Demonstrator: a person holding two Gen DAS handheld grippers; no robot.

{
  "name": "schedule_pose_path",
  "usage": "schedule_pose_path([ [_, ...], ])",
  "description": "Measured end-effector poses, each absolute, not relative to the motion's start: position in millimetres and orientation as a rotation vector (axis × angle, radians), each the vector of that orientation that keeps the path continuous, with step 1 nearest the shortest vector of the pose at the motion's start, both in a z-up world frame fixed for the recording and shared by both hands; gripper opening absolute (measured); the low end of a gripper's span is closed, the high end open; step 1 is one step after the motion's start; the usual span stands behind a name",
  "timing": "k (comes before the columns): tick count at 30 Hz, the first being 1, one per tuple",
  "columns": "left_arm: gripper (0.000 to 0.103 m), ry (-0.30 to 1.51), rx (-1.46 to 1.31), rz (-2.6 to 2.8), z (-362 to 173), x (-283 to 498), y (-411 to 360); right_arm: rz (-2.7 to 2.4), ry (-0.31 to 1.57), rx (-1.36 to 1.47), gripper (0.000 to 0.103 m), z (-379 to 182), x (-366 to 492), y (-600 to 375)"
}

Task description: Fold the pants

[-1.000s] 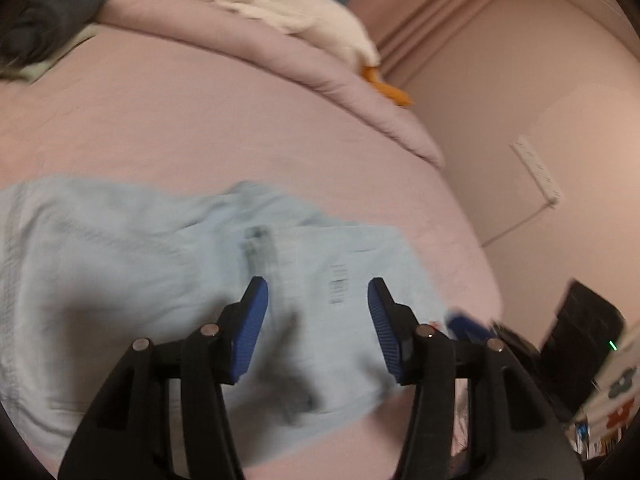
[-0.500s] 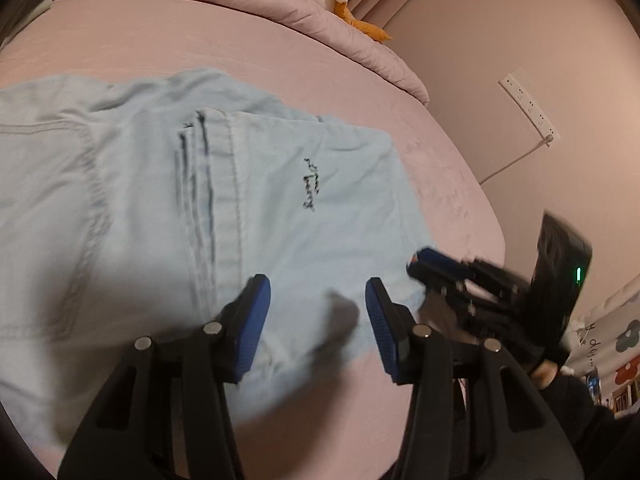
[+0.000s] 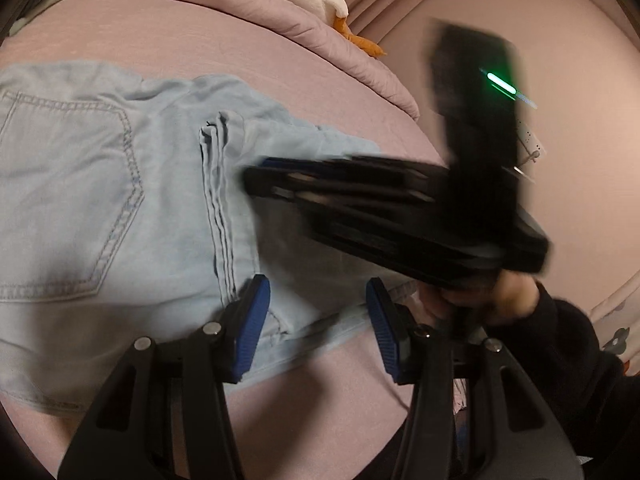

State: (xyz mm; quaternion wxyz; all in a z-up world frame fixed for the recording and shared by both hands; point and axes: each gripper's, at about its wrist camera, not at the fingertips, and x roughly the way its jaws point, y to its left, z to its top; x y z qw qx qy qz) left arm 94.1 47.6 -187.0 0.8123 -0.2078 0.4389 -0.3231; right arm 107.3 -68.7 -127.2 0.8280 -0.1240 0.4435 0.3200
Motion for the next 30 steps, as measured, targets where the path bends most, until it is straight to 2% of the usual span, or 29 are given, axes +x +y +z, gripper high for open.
schedule_pose_path([
  [3, 0.049, 0.934, -0.442, -0.688, -186.2, 94.0, 48.6, 0.673, 0.959, -0.325, 0.014, -136.1, 126.1, -44.6],
  [9, 0.049, 0.933, -0.450, -0.691, -185.4, 95.7, 44.6, 0.658, 0.952, -0.191, 0.014, -119.8, 128.9, -59.0],
  [16, 0.049, 0.936, -0.470, -0.689, -184.4, 97.4, 47.2, 0.487, 0.838, -0.147, 0.014, -96.3, 67.7, -138.7],
  [19, 0.049, 0.929, -0.480, -0.693, -186.1, 97.1, 49.3, 0.337, 0.853, -0.228, 0.014, -114.1, 32.2, -172.3],
  [22, 0.049, 0.929, -0.510, -0.681, -185.6, 95.7, 53.9, 0.291, 0.881, -0.172, 0.014, -138.1, 9.7, -201.2],
  [24, 0.053, 0.929, -0.541, -0.654, -182.3, 91.3, 62.0, 0.292, 0.838, -0.098, 0.015, -136.0, 0.0, -210.8],
  [25, 0.061, 0.929, -0.560, -0.618, -178.9, 85.1, 71.1, 0.279, 0.846, -0.091, 0.015, -133.8, 0.9, -209.9],
  [30, 0.077, 0.840, -0.731, -0.483, -172.5, 41.6, 138.4, 0.310, 0.797, -0.064, 0.016, -117.3, -4.0, -193.0],
])
